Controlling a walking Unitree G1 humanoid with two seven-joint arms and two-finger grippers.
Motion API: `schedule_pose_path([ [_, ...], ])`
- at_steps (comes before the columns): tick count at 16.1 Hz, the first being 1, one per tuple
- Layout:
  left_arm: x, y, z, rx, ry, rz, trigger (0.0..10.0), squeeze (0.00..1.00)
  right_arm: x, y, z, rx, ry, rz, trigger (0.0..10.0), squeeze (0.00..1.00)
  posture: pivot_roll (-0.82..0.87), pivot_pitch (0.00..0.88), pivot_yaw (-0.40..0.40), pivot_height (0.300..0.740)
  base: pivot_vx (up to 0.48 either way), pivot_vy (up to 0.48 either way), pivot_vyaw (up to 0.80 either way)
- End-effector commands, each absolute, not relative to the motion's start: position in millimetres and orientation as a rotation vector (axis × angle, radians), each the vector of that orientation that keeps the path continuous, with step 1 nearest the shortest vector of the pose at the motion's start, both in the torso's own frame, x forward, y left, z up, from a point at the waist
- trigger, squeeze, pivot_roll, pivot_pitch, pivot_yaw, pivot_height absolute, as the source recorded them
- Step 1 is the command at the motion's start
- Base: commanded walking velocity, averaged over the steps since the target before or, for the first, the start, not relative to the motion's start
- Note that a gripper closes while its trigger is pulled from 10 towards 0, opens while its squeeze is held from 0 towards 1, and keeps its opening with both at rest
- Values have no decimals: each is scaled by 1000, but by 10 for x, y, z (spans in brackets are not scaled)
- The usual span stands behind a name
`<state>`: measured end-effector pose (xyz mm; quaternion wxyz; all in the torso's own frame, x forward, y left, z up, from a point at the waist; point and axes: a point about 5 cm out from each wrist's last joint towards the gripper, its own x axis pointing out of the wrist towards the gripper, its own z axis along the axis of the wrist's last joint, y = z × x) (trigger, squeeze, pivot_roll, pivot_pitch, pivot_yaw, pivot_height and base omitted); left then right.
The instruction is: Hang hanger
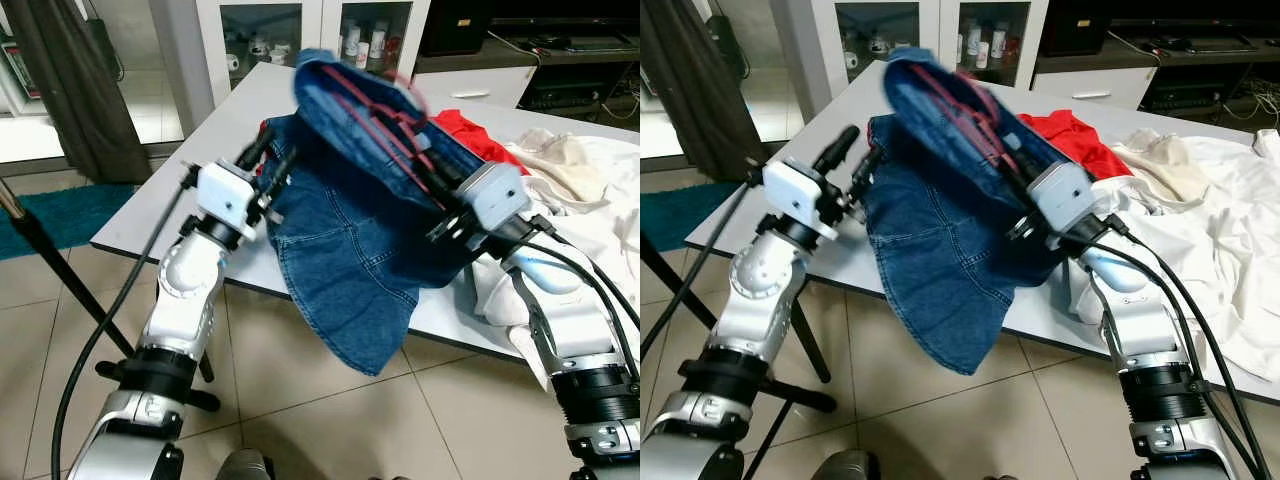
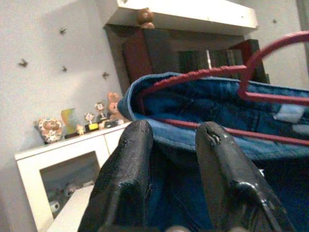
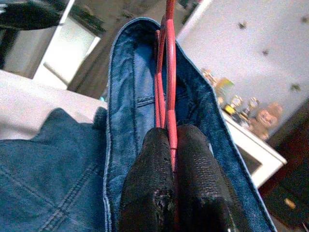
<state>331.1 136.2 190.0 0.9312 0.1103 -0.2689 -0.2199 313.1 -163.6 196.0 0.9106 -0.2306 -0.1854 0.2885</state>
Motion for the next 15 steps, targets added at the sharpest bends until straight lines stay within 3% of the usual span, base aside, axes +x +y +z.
schedule_pose_path([
  [1, 3349, 1377, 1934, 185, -545, -453, 10000, 0, 3088, -1628, 2007, -517, -424, 626, 10000, 0, 163, 3, -21, 740, 0, 0, 0],
  [2, 3357, 1360, 1925, 153, -528, -486, 10000, 0, 3075, -1614, 2008, -530, -435, 635, 10000, 0, 163, 1, -20, 740, 0, 0, 0],
  [3, 3353, 1336, 1897, 132, -507, -525, 10000, 580, 3060, -1598, 2008, -538, -447, 644, 10000, 0, 163, 1, -20, 740, 0, 0, 0],
  [4, 3350, 1330, 1886, 129, -502, -537, 10000, 851, 3057, -1590, 2007, -539, -450, 647, 10000, 0, 164, 1, -19, 740, 0, 0, 0],
  [5, 3348, 1313, 1844, 111, -479, -564, 10000, 1000, 3050, -1568, 2005, -547, -461, 656, 10000, 0, 163, 0, -19, 740, 0, 0, 0],
  [9, 3419, 1391, 1826, 27, -453, -492, 10000, 1000, 2998, -1556, 1984, -579, -491, 682, 10000, 0, 164, 0, -22, 740, 0, 0, 0],
  [10, 3442, 1420, 1857, 0, -460, -464, 10000, 851, 2992, -1560, 1965, -596, -488, 686, 10000, 0, 163, 0, -22, 740, 0, 0, 0],
  [11, 3452, 1434, 1874, -16, -464, -453, 10000, 0, 2989, -1562, 1955, -604, -486, 686, 10000, 0, 163, 0, -22, 740, 0, 0, 0],
  [15, 3510, 1492, 1961, -124, -484, -408, 10000, 0, 2980, -1565, 1922, -613, -486, 677, 10000, 0, 162, 0, -23, 740, 0, 0, 0],
])
